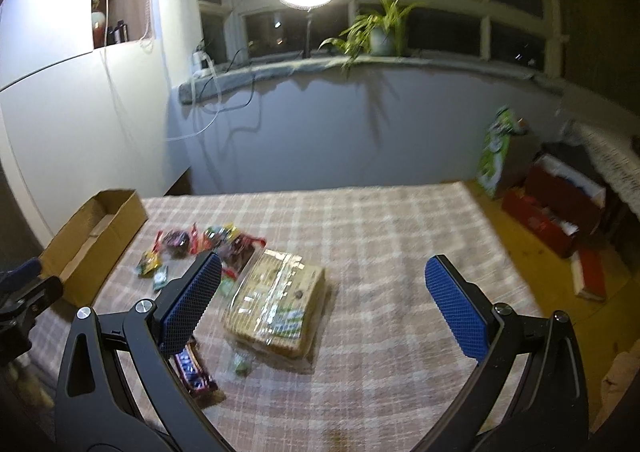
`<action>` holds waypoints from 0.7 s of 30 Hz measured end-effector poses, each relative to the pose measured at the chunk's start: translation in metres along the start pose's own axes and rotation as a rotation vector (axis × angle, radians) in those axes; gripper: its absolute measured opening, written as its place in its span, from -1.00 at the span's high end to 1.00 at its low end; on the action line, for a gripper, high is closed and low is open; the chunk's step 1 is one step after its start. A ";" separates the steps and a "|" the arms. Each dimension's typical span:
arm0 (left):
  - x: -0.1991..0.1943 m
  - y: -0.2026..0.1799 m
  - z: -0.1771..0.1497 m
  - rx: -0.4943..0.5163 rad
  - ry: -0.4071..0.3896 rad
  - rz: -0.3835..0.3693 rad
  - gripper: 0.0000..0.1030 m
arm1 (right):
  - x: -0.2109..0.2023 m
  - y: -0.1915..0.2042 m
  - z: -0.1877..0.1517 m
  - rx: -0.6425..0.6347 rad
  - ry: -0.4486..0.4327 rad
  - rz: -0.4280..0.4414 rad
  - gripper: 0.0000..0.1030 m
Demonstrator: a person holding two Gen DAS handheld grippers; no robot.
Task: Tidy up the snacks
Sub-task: 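Move the right tool to the wrapped bread loaf and close on it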
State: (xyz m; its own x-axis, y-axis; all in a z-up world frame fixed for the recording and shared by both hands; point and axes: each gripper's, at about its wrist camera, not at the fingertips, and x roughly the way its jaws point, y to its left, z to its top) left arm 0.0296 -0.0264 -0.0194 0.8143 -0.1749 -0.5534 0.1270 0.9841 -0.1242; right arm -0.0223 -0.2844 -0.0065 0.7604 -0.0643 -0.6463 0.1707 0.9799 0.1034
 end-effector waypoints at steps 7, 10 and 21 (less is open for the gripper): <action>0.030 -0.015 0.000 0.008 0.086 -0.134 -0.56 | 0.028 -0.020 -0.012 0.089 0.102 0.122 -1.00; 0.047 -0.021 0.001 -0.005 0.137 -0.208 -0.53 | 0.041 -0.026 -0.017 0.116 0.144 0.166 -1.00; 0.116 -0.051 -0.008 -0.058 0.327 -0.389 -0.24 | 0.098 -0.034 -0.034 0.240 0.335 0.355 -1.00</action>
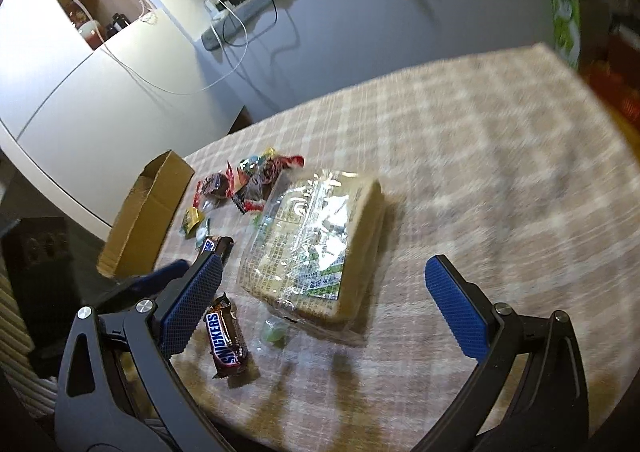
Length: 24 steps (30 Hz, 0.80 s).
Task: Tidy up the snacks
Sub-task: 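Move the right tool to the wrapped bread loaf and close on it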
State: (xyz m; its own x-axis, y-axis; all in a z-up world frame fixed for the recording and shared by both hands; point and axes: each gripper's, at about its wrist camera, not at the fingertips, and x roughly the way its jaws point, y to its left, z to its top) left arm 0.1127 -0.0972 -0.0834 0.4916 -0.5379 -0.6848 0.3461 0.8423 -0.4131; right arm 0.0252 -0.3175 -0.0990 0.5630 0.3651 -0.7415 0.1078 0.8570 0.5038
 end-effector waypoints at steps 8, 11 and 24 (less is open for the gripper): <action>0.025 0.003 0.004 -0.022 0.065 -0.043 -0.01 | 0.027 -0.013 0.005 0.061 0.091 0.086 -0.82; 0.033 0.003 0.004 -0.027 0.091 -0.050 0.00 | 0.035 -0.014 0.006 0.076 0.121 0.114 -0.68; 0.042 0.005 0.009 -0.011 0.114 -0.087 0.12 | 0.050 -0.016 0.011 0.106 0.187 0.150 -0.34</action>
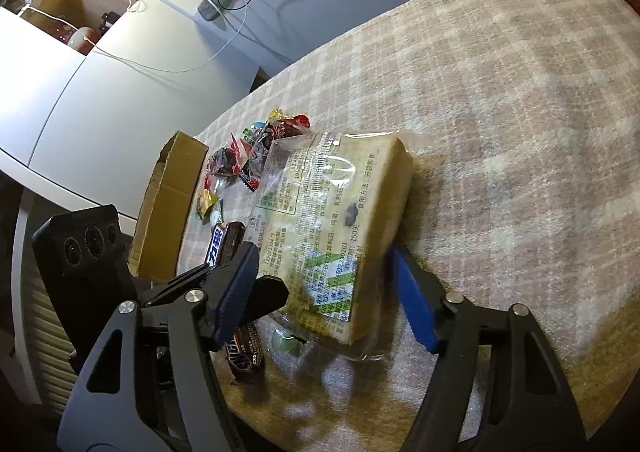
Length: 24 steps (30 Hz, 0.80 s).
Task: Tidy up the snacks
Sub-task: 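Move the right tool to the wrapped bread loaf and close on it, then carry the bread loaf with the right tool into the cardboard box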
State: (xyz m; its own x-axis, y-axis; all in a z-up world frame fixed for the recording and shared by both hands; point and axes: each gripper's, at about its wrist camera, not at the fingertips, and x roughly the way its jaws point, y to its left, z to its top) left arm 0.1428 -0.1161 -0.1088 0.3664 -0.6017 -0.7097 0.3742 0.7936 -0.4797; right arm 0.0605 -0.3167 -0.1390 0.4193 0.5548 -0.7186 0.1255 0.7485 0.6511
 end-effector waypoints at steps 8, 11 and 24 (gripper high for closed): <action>-0.009 -0.007 0.000 0.026 -0.030 0.020 0.12 | -0.001 0.012 0.000 -0.021 -0.003 -0.018 -0.29; -0.019 -0.008 -0.001 0.035 -0.055 0.023 0.12 | -0.004 0.020 0.000 -0.040 -0.012 -0.021 -0.29; -0.087 0.018 -0.006 0.025 -0.197 0.070 0.12 | 0.001 0.094 0.005 -0.167 -0.026 -0.006 -0.29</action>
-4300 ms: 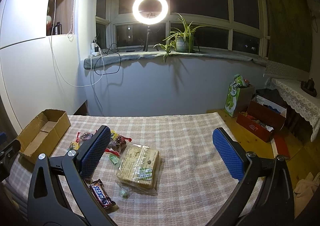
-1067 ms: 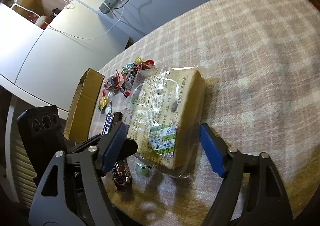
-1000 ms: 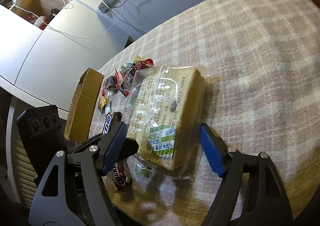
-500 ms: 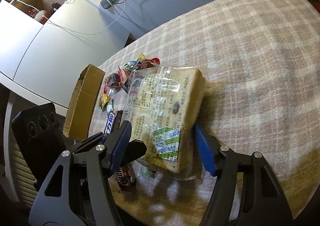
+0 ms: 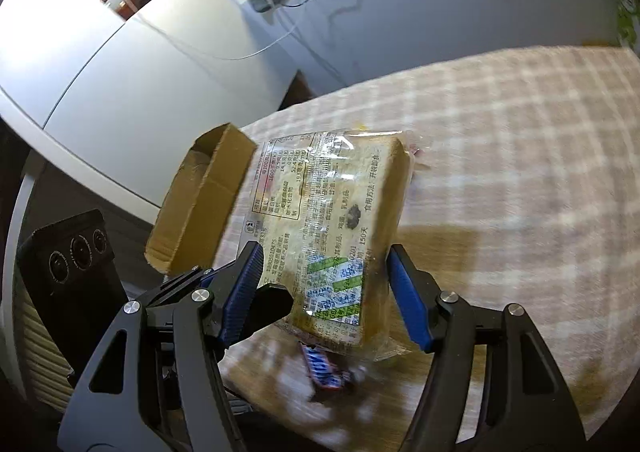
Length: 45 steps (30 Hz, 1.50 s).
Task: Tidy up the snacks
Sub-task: 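Carry the bread loaf with the right tool into the cardboard box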
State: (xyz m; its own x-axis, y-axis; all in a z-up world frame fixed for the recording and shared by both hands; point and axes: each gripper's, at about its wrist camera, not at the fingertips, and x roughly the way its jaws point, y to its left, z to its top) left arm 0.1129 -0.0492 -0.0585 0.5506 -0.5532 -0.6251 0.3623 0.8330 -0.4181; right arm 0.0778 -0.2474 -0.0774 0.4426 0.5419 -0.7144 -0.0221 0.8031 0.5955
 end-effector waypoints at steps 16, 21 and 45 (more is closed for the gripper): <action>-0.091 0.085 -0.001 -0.118 -0.167 0.149 0.12 | 0.069 0.117 0.021 -0.193 0.070 0.095 -0.29; -0.115 0.112 -0.007 -0.157 -0.205 0.201 0.12 | 0.095 0.155 0.023 -0.252 0.101 0.128 -0.29; -0.146 0.188 -0.019 -0.304 -0.218 0.345 0.14 | 0.206 0.235 0.030 -0.360 0.222 0.159 -0.29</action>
State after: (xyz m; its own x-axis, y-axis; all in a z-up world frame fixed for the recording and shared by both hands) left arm 0.0868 0.1883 -0.0585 0.7557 -0.2051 -0.6220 -0.0861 0.9103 -0.4048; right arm 0.1912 0.0453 -0.0740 0.2059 0.6743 -0.7092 -0.4024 0.7189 0.5668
